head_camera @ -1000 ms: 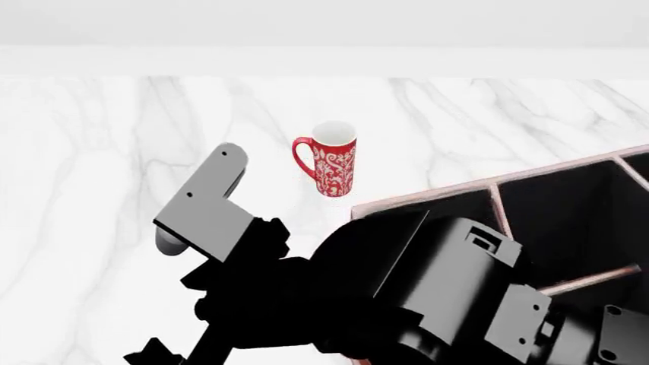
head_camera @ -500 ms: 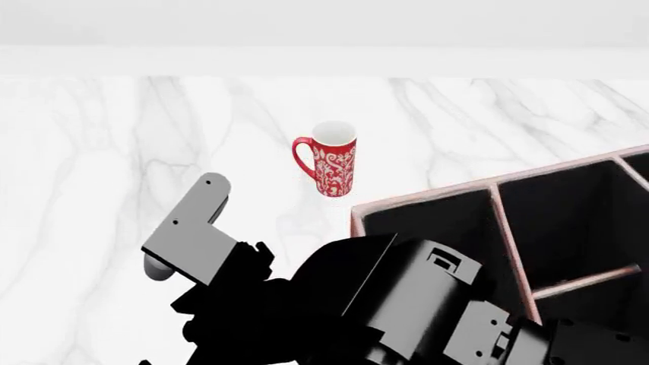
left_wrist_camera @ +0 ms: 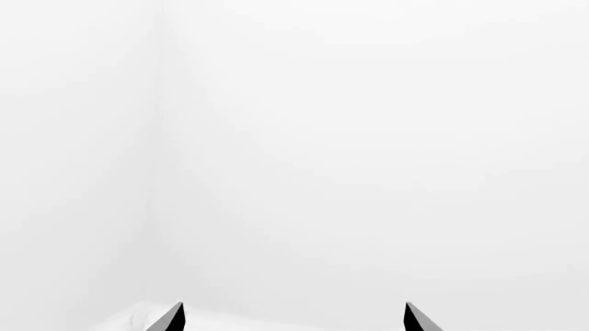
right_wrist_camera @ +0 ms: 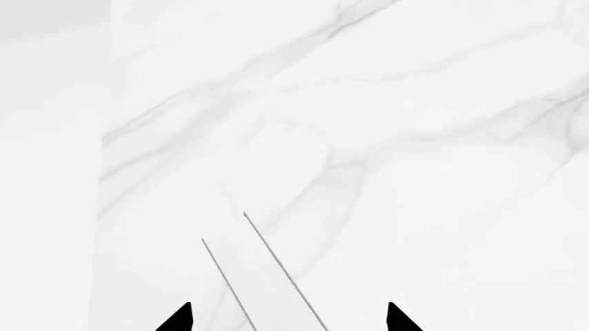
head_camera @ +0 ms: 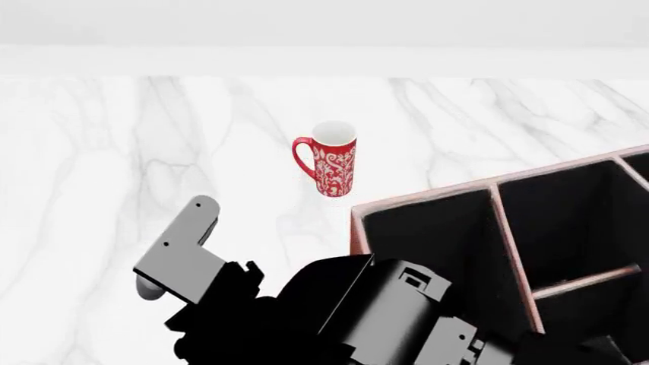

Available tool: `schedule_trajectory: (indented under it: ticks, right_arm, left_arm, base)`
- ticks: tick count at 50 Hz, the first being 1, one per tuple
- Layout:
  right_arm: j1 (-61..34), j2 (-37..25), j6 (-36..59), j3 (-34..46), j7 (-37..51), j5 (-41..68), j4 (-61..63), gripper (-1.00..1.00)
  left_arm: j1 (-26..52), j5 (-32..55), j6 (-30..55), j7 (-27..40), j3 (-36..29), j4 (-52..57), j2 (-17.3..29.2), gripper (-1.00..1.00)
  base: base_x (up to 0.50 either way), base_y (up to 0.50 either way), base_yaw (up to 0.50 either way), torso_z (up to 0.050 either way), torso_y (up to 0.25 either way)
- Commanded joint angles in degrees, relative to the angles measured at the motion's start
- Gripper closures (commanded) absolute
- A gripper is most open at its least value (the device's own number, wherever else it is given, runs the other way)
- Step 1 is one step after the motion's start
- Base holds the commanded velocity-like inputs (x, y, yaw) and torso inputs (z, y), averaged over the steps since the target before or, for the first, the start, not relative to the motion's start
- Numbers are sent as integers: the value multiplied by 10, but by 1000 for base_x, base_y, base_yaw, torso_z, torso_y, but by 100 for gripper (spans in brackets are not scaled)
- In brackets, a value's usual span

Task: Pick up the book and place it in the left compartment of the caddy.

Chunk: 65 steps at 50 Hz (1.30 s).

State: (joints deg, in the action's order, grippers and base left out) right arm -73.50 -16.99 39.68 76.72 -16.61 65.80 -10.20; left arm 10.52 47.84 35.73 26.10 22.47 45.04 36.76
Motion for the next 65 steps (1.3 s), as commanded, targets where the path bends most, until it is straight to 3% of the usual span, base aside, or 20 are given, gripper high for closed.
schedule_trajectory:
  ticks: [1, 65]
  right_arm:
    - [12, 13, -4, 16, 5, -20, -20, -100]
    - [46, 45, -23, 55, -7, -65, -78, -100]
  left_arm:
    - [-2, 3, -2, 0, 3, 2, 1, -100]
    - [-18, 27, -12, 3, 25, 22, 10, -100]
  base:
    - [0, 0, 0, 0, 0]
    - [0, 0, 0, 0, 0]
